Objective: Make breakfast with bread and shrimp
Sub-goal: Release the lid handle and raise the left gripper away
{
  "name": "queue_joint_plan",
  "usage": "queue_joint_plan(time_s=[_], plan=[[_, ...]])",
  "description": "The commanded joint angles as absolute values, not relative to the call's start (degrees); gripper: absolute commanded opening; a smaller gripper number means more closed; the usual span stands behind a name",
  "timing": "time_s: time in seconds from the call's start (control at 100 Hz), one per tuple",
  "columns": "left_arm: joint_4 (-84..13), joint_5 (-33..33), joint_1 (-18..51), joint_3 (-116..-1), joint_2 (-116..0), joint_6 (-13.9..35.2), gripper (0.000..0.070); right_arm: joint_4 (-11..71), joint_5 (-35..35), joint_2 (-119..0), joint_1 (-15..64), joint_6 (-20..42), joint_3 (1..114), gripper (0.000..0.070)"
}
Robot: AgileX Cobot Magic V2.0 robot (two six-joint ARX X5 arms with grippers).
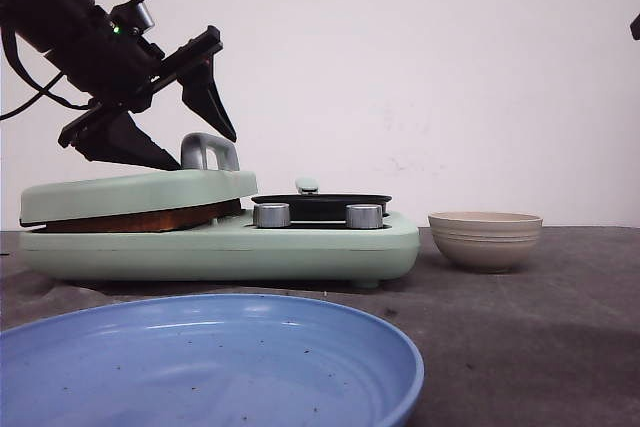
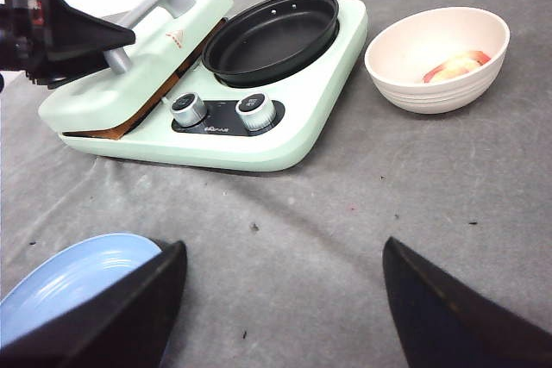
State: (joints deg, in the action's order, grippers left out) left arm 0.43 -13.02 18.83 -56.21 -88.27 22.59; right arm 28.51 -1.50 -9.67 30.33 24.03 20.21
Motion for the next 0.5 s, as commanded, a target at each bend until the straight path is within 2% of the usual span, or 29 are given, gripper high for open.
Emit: queue_joint_plan(time_s=[0.0, 0.15, 0.49], plan=[[-1.34, -14.09, 18.94, -56.88, -89.82, 23.14, 0.048, 28.12, -1.45, -9.65, 30.63, 23.99, 20.62, 0.044], [-3.03, -15.05, 18.94, -58.87, -89.47, 22.94, 0.0479, 28.12, -1.45, -9.65, 30.63, 23.99, 20.62, 0.044], [-5.82, -12.84, 18.09, -59.68, -85.45, 17.82, 0.0475, 28.08, -1.37, -9.65, 30.63, 23.97, 20.62, 0.044]])
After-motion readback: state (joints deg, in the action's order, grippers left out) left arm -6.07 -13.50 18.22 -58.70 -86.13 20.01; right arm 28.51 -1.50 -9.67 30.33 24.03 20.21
